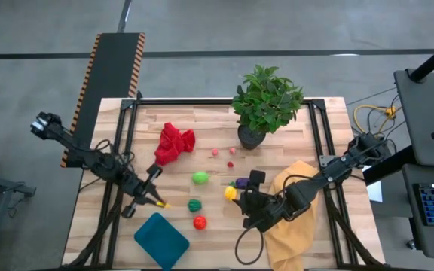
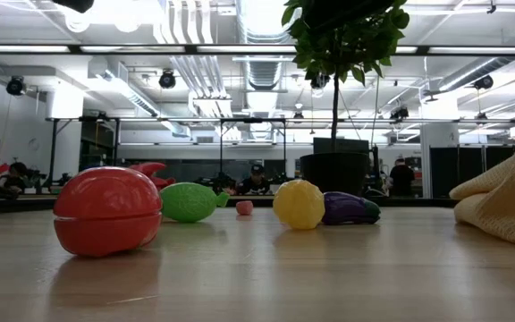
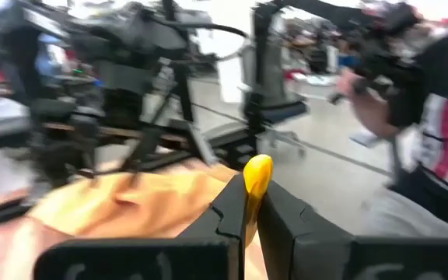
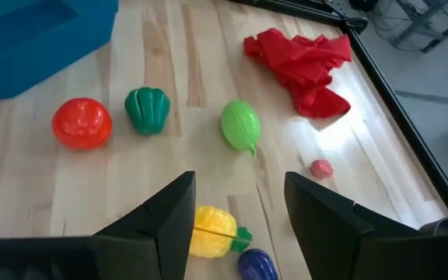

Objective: Pick and placing Produce into tupperware
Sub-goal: Put the yellow corn into the blue bin

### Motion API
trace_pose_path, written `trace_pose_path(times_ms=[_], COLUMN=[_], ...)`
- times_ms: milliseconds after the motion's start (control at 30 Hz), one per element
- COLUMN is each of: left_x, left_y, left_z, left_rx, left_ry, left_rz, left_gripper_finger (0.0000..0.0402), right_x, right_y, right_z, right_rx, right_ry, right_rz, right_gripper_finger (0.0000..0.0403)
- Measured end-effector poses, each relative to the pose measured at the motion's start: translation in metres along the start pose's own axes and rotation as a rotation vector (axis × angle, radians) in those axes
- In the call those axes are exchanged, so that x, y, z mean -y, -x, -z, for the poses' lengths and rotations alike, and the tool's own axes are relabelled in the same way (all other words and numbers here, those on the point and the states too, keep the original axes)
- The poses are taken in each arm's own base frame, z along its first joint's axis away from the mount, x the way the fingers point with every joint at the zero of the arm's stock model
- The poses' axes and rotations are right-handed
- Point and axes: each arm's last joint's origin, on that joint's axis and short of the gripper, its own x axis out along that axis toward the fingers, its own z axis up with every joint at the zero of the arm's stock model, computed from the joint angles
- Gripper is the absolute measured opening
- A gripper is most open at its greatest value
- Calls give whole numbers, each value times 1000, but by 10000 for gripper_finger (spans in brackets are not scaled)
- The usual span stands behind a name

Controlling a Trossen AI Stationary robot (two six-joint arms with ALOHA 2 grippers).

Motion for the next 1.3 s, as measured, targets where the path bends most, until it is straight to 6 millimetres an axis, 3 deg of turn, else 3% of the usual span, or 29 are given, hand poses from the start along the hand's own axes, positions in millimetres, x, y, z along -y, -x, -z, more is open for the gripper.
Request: trace_pose_path(times_ms=[233, 800, 1300], left_x=[17, 43, 58], left_y=[4, -13, -19], left_z=[5, 38, 62], left_rx=[-118, -397, -590], left_ry=[156, 467, 574], left_rz=[-7, 44, 34], left_gripper_finger=[1, 1, 1], right_x=[2, 3, 3], right_y=[-1, -4, -5], right_z=[1, 4, 5], right_rx=[-11, -23, -24], right_ry=[7, 13, 15], right_rz=[8, 16, 17], right_gripper_finger=[189, 189, 189])
